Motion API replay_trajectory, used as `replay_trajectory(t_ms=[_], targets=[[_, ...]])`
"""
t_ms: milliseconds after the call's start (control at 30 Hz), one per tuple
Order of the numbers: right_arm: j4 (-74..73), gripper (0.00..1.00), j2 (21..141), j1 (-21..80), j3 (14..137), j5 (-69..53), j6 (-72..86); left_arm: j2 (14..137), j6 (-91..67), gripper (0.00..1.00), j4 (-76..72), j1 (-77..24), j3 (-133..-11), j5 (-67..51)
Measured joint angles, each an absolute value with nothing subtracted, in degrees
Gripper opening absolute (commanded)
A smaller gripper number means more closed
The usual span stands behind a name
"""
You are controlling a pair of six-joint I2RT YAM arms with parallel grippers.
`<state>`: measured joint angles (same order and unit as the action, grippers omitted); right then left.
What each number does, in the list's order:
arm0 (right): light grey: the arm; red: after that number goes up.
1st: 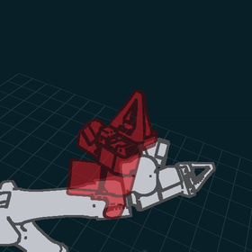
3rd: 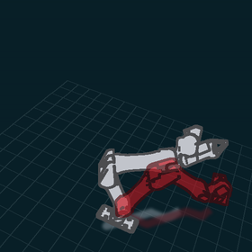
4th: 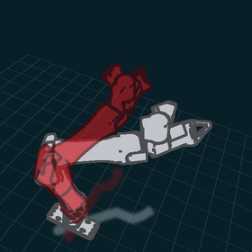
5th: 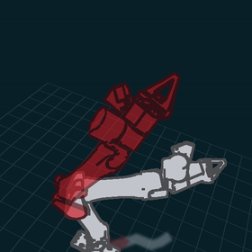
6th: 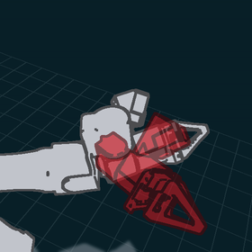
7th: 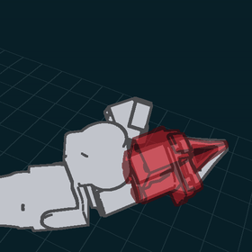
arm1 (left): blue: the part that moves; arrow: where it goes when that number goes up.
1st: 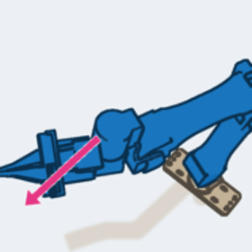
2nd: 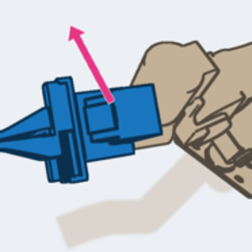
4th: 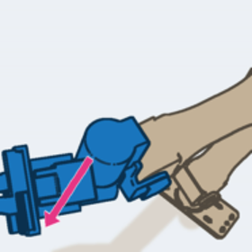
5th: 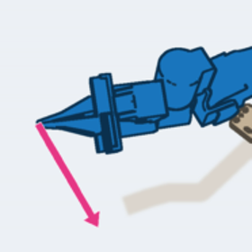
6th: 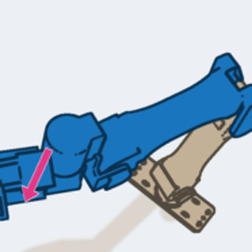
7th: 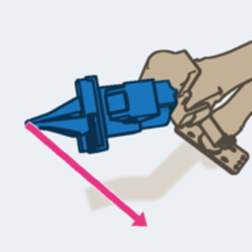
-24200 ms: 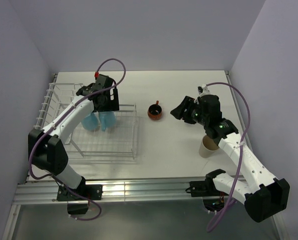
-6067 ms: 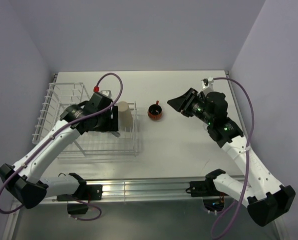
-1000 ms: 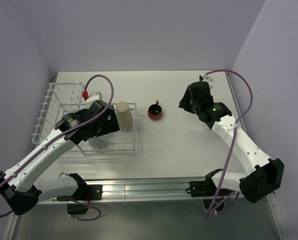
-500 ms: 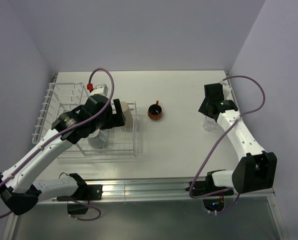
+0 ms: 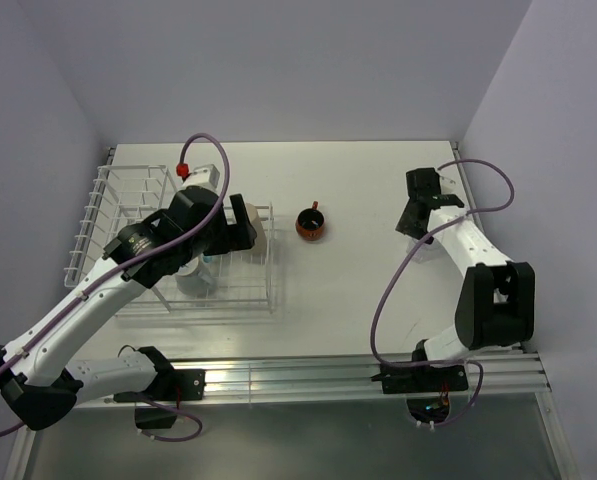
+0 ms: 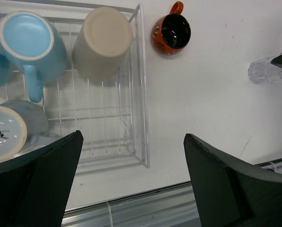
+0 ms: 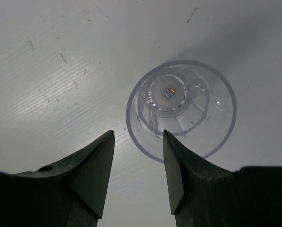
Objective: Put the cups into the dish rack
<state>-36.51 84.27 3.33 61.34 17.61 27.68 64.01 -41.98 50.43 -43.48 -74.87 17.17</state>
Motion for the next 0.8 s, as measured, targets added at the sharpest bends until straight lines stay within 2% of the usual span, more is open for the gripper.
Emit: replay_trajectory(t_ms=[233,300,333,567,800], targets=[[-33.85,0.48,89.91,2.2,60.49,16.45,27.24,64.01,-42.02,0.95,50.09,-43.48,-73.8,16.78],[-33.34,0.28,91.26,1.96,60.49,16.19,26.81,64.03,-42.02,0.95,49.98,-43.48,-73.49,16.6],[-33.12,0.01,91.79,1.83,60.49,15.88,26.79,64.03,-42.02,0.95,49.95,-43.48,-73.41,16.47],[-33.06,0.0,89.6,1.52,60.18,12.82,26.24,63.96,-41.54,0.99,47.64,-43.48,-72.18,14.28],[-33.8,0.0,72.31,3.62,60.4,-2.04,27.66,61.71,-39.59,0.99,39.81,-43.4,-69.23,6.66]])
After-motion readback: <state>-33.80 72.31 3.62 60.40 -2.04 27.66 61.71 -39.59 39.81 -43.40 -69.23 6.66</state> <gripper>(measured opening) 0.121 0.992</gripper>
